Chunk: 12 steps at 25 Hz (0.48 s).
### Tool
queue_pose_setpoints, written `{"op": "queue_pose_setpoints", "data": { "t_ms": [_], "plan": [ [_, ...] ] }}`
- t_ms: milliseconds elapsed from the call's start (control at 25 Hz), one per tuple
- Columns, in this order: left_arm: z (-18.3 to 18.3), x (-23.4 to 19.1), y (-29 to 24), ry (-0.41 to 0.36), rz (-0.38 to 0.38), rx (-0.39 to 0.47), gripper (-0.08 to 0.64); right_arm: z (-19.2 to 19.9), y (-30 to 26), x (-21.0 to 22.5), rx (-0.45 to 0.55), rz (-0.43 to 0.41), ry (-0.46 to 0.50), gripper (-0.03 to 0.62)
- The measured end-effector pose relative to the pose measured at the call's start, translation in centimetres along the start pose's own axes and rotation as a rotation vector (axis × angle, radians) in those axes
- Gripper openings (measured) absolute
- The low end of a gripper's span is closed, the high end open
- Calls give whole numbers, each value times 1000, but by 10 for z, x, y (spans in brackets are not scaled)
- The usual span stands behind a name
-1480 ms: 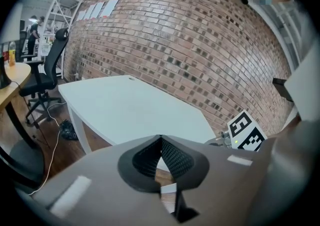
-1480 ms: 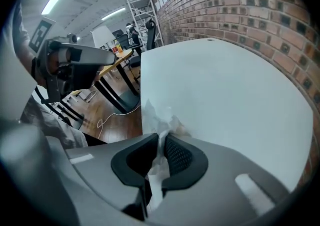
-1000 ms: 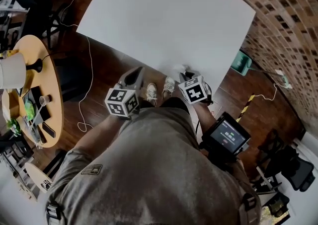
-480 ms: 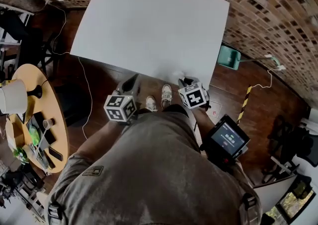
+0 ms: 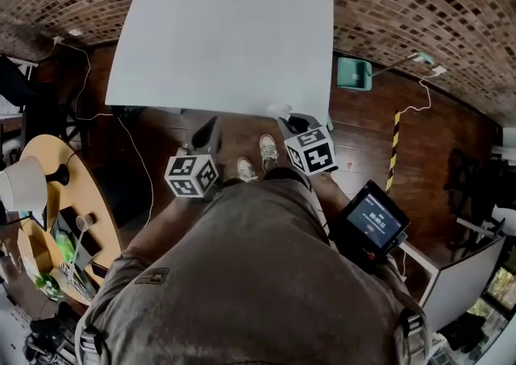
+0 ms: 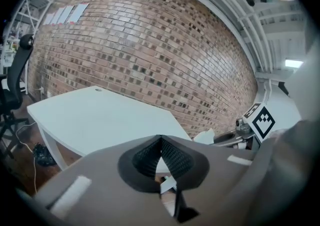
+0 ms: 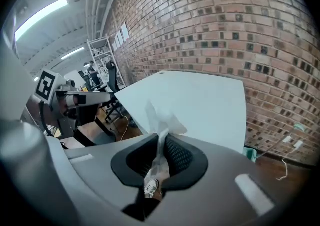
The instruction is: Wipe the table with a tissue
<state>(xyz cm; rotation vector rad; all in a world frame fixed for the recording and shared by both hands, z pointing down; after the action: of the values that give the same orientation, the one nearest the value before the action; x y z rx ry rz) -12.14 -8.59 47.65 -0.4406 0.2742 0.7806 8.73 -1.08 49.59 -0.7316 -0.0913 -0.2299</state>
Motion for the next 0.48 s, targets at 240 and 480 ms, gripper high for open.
{"op": "queue_pose_setpoints", "data": {
  "t_ms": [240, 480],
  "plan": [
    [2, 20, 13, -25, 62, 20, 2, 3, 38, -16, 108, 32, -85, 48],
    [-1, 39, 27, -30, 69, 63, 2, -1, 70, -31, 245, 5, -145, 48]
  ]
}}
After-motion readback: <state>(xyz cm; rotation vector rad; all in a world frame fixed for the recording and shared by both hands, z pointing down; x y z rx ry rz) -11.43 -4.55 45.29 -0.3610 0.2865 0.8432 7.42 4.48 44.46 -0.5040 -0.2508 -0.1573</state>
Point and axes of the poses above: the fingertips, and each gripper's own axes: y backward along the fingers, x to its right, z out of its underside, the point moved 6 cm from there along y, backward along the fingers, and after that the axes turned 8 degrees about x, right-handed, at the moved point
